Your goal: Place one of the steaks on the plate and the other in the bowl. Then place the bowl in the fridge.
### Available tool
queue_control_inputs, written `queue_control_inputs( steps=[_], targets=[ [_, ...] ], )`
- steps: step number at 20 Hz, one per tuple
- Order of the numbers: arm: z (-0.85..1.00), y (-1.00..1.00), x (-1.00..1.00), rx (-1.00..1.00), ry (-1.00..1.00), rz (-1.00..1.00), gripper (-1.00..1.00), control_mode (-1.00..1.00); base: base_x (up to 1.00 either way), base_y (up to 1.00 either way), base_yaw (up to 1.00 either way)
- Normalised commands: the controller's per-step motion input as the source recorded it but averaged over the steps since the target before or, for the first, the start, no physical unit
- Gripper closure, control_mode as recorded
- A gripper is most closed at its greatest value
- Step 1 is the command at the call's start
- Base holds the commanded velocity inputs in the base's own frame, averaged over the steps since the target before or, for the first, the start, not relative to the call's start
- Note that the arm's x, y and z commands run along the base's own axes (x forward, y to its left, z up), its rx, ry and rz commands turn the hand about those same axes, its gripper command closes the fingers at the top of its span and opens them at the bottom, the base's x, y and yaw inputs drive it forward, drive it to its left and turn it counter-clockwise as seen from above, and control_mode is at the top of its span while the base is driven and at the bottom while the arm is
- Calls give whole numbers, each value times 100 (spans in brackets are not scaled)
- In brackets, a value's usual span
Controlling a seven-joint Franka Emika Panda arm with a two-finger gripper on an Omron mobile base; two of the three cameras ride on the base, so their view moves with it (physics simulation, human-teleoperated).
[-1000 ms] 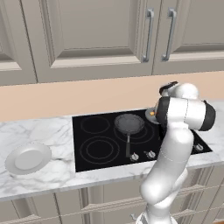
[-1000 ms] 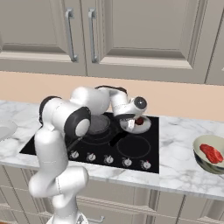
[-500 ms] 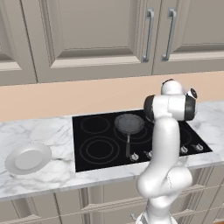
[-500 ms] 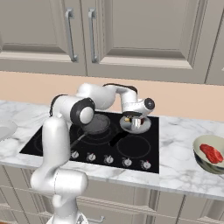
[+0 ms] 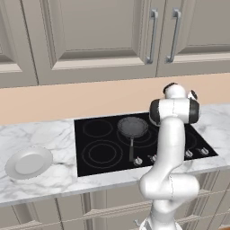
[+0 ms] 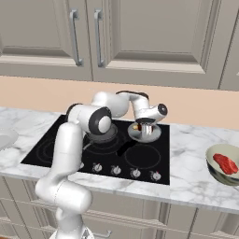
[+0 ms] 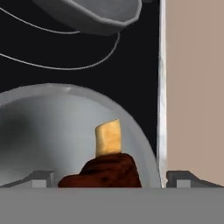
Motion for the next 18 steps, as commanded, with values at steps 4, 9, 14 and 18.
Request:
queue_control_inputs(
  steps=[4, 9, 14, 18],
  targets=[
    [-16, 34, 41, -10, 15, 0, -100, -100, 0, 0, 0],
    [-41, 7, 29, -10, 16, 0, -100, -100, 0, 0, 0],
    [-64, 0, 1, -10, 21, 0, 100, -100, 0, 0, 0],
    [-34, -5, -24, -2, 10, 1, 100, -100, 0, 0, 0]
  ],
)
